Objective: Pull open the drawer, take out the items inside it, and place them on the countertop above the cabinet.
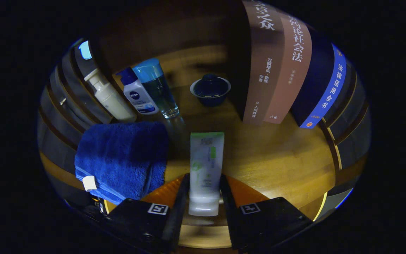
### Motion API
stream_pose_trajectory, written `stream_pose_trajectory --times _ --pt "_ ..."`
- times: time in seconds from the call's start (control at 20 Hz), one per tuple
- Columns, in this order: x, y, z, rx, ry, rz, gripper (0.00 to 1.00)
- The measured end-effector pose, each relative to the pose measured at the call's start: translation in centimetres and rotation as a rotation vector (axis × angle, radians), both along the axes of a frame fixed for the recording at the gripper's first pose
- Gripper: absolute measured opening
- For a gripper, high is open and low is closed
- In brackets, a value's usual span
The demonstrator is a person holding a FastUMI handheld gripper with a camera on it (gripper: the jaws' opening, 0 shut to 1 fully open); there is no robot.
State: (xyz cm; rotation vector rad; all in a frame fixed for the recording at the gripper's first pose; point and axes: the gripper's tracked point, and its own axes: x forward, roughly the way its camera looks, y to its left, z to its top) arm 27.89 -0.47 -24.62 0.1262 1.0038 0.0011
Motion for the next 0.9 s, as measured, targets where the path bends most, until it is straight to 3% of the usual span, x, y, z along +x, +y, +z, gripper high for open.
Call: stream_pose_trajectory --times 0.15,0.55,0.9 --pt "-0.3 -0.1 1.0 0.005 -0.028 -0.007 1.0" --pt "-4.4 0.0 5.9 -0.014 -0.182 -0.003 1.0" --pt "-13.0 1.3 13.1 -0.035 -0.57 0.052 1.0"
